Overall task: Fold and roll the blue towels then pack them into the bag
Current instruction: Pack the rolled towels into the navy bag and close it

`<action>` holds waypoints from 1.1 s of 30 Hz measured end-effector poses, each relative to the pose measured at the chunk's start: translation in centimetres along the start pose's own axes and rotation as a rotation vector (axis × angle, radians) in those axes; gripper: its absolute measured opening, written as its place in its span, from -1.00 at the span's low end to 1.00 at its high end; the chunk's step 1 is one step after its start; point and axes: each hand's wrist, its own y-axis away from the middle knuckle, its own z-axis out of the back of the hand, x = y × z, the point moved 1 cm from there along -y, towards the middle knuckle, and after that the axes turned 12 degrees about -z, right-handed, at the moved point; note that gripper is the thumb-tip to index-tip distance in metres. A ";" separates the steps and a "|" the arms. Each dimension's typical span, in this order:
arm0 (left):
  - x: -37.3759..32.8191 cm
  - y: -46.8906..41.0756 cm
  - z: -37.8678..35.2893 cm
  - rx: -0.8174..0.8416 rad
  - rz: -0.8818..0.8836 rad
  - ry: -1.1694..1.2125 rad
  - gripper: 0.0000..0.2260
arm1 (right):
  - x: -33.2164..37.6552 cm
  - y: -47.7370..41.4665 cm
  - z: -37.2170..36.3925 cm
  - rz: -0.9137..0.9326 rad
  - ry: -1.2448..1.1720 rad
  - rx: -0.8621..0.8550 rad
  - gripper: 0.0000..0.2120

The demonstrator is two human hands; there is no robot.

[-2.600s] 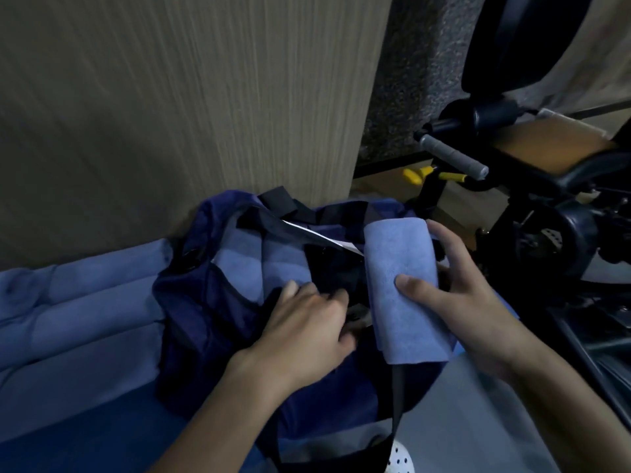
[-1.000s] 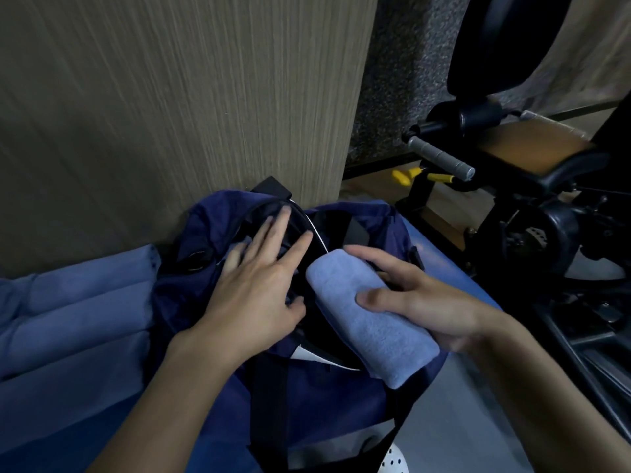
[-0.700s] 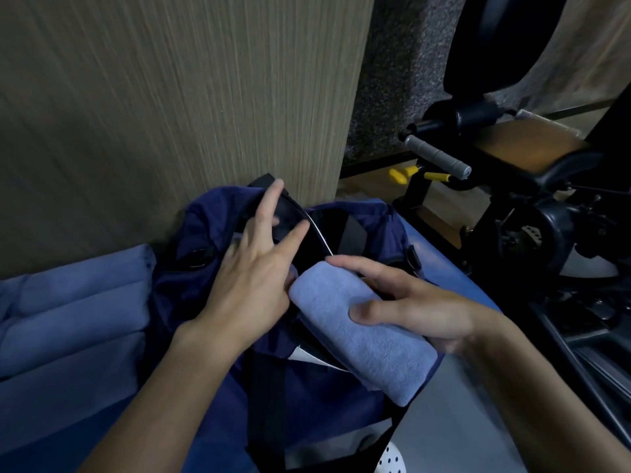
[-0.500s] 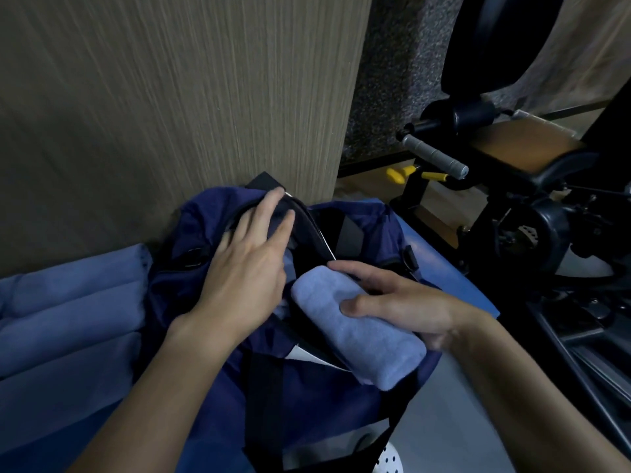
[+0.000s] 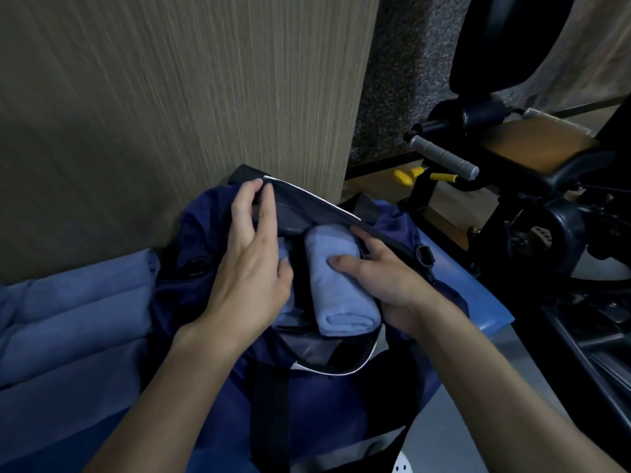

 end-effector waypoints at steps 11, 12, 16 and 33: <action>0.1 -0.1 0.3 -0.021 -0.012 0.005 -0.19 | -2.7 -1.9 -0.9 0.108 0.642 -0.096 -0.22; 0.1 -0.2 0.3 -0.022 -0.009 0.008 -0.20 | -2.7 -1.8 -1.0 0.138 0.745 -0.111 -0.27; 0.1 -0.1 0.4 -0.017 -0.002 0.013 -0.20 | -2.4 -0.3 -1.0 0.202 1.235 -0.129 -0.32; -0.2 -0.4 1.1 -0.036 0.001 0.076 -0.25 | -2.8 -1.2 0.0 0.114 1.254 0.019 -0.07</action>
